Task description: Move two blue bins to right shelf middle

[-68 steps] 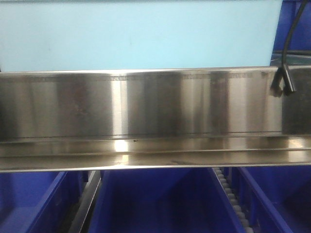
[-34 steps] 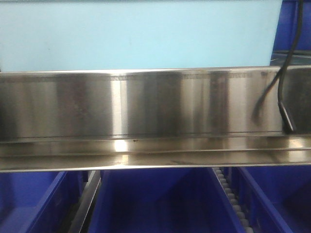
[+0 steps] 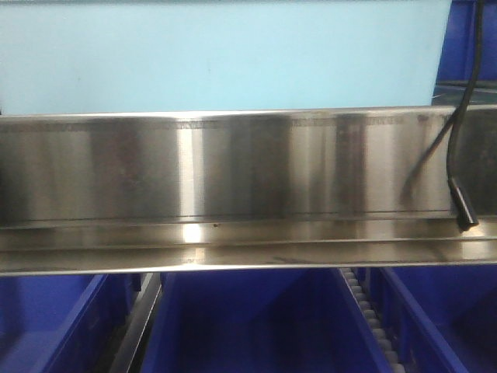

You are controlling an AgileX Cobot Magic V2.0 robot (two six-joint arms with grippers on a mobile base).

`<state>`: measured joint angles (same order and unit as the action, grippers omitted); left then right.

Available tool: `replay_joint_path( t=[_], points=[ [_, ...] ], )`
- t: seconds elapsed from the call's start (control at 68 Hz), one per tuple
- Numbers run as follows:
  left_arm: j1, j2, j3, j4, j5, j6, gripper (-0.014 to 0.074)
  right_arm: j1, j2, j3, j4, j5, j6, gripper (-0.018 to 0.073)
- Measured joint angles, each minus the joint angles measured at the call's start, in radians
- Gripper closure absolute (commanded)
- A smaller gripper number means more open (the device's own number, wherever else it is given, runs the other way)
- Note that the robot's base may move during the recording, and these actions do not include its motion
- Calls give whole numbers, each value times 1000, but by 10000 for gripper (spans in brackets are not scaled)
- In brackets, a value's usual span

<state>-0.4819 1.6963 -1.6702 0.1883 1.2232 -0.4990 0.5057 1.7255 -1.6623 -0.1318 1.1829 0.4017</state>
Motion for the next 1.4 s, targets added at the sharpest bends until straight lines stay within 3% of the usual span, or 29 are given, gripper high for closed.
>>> replay_joint_path(
  t=[0.147, 0.235, 0.397, 0.515, 1.03, 1.398],
  points=[
    [0, 2, 0, -6, 0, 2, 360, 0, 0, 0, 0, 0, 0, 391],
    [0, 2, 0, -10, 0, 2, 399, 0, 0, 0, 0, 0, 0, 498],
    [0, 11, 4, -14, 0, 2, 590, 0, 0, 0, 4, 1, 4, 726],
    [0, 15, 14, -19, 0, 2, 710, 0, 0, 0, 5, 2, 4, 725],
    [0, 5, 3, -17, 2, 2, 707, 0, -6, -47, -3, 26, 4, 725],
    [-23, -106, -118, 67, 7, 2, 707, 21, -116, -112, -63, -3, 28, 725]
  ],
)
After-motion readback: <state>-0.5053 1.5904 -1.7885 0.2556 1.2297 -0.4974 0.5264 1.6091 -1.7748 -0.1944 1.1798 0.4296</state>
